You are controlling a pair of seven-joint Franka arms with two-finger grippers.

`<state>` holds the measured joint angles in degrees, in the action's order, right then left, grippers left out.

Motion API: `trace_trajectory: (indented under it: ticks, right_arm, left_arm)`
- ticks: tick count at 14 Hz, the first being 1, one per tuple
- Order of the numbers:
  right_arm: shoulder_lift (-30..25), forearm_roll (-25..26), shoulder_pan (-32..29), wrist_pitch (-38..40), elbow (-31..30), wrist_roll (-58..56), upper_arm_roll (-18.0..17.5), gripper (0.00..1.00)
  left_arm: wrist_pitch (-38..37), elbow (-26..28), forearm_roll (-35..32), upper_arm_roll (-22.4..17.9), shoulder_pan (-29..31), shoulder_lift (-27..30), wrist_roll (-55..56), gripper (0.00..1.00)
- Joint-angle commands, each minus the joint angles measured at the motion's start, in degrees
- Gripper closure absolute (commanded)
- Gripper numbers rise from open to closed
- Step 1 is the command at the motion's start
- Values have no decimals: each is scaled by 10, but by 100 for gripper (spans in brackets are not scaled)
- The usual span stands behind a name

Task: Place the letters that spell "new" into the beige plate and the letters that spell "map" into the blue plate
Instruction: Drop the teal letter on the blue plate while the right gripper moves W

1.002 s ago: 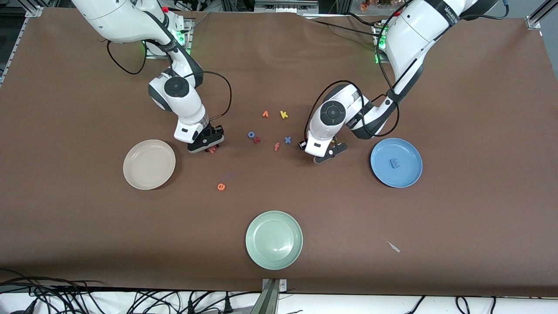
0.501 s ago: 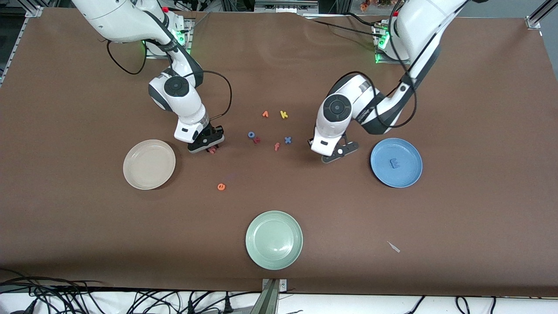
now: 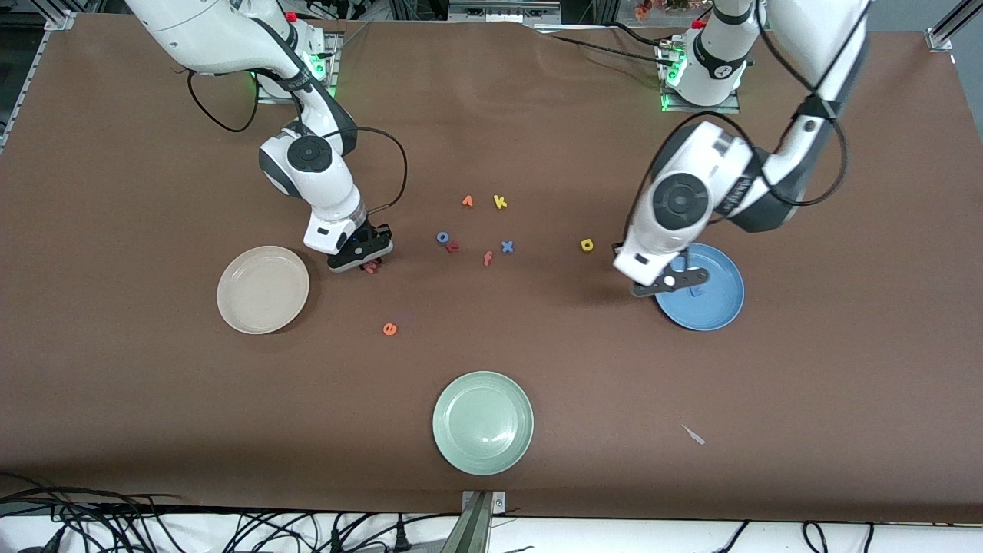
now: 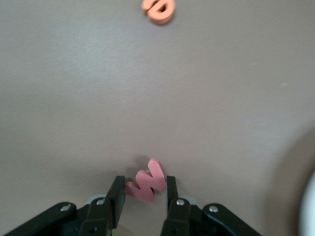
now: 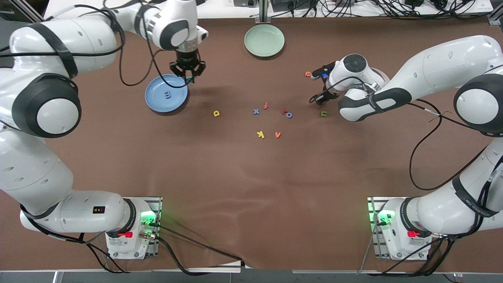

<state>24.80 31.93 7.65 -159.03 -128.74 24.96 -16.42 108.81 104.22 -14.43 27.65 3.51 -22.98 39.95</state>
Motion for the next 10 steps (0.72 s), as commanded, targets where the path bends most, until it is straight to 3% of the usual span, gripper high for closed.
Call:
trace_trajectory:
  ticks: [1, 4, 7, 10]
  right_arm:
    - [-34, 0, -3, 72, 24, -46, -4, 81]
    - [-44, -32, -41, 77, 29, -158, 4, 81]
    - [-43, -91, -106, 77, 39, -302, 4, 80]
    - [-44, -109, -147, 77, 29, -343, 9, 78]
  left_arm:
    - [-11, 25, -7, 10, 50, 15, -84, 100]
    - [3, 45, -9, 10, 75, 11, -94, 100]
    - [113, 128, -10, 10, 119, 11, -151, 100]
    - [207, 188, -18, 8, 132, -1, -153, 100]
